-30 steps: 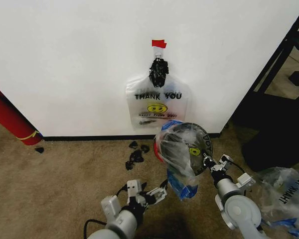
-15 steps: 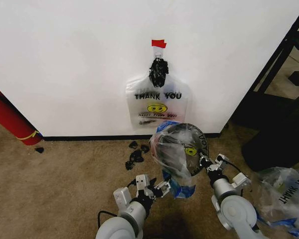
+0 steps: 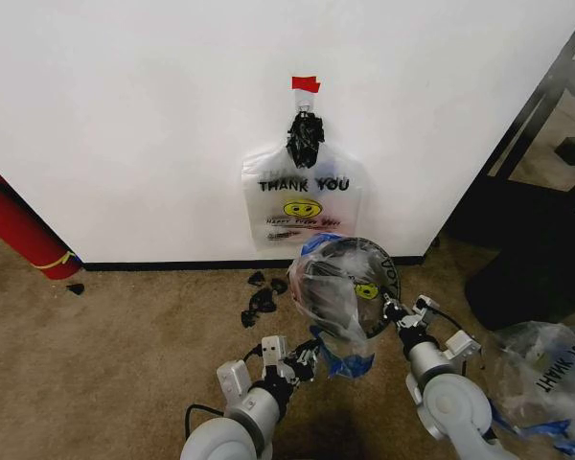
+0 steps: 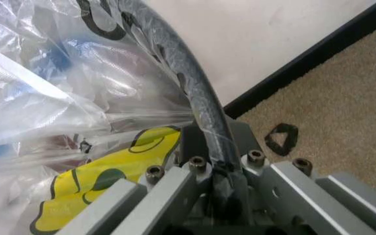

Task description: Pick up the garbage bag from the wall and place it over the trash bin.

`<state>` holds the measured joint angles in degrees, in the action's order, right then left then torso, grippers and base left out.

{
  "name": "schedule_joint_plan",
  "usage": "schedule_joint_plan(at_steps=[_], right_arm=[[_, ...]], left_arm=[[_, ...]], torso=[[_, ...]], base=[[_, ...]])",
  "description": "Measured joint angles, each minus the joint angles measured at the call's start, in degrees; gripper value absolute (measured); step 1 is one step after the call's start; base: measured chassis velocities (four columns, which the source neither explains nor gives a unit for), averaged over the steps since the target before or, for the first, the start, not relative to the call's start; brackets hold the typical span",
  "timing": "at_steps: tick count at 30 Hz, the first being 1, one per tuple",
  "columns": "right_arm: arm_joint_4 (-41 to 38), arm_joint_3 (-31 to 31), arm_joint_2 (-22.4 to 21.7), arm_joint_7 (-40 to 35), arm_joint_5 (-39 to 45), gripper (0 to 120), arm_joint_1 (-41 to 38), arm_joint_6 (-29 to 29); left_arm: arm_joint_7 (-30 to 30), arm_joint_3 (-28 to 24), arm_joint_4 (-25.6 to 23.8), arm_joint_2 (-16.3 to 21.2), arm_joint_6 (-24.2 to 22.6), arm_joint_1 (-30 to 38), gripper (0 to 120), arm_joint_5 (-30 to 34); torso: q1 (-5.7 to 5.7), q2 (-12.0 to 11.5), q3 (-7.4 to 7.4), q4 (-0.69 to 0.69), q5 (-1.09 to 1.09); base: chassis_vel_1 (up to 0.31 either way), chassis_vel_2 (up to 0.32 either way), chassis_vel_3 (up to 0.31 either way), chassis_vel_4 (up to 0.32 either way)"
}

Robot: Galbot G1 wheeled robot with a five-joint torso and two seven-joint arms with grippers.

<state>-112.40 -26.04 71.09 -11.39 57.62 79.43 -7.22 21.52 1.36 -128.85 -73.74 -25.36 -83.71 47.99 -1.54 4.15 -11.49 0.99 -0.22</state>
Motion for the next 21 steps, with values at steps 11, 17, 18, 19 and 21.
schedule_joint_plan(at_steps=[11, 17, 18, 19, 21], right_arm=[[-0.58, -0.45, 0.62, -0.14, -0.74, 0, 0.48, -0.04], [-0.34, 0.18, 1.59, -0.15, -1.82, 0, 0.35, -0.06], [-0.20, 0.28, 1.77, -0.16, -2.00, 0, 0.28, -0.06], [-0.03, 0.40, 1.99, -0.21, -2.19, 0, 0.19, -0.06], [0.14, 0.51, 2.26, -0.23, -2.57, 0, 0.12, -0.06]], left_arm=[[0.10, 1.03, -2.15, 1.42, 0.13, -1.50, 0, -0.19], [-0.05, 1.31, -3.15, 1.75, 0.17, -1.96, 18, 0.07], [-0.06, 1.31, -3.21, 1.74, 0.17, -1.99, 21, 0.15], [-0.08, 1.21, -3.30, 1.71, 0.18, -2.02, 27, 0.25], [-0.12, 0.84, -3.48, 1.65, 0.18, -2.04, 34, 0.44]], torso=[[0.00, 0.00, 0.00, 0.00, 0.00], [0.00, 0.00, 0.00, 0.00, 0.00], [0.00, 0.00, 0.00, 0.00, 0.00], [0.00, 0.00, 0.00, 0.00, 0.00], [0.00, 0.00, 0.00, 0.00, 0.00]], base=[[0.000, 0.000, 0.000, 0.000], [0.000, 0.000, 0.000, 0.000], [0.000, 0.000, 0.000, 0.000], [0.000, 0.000, 0.000, 0.000], [0.000, 0.000, 0.000, 0.000]])
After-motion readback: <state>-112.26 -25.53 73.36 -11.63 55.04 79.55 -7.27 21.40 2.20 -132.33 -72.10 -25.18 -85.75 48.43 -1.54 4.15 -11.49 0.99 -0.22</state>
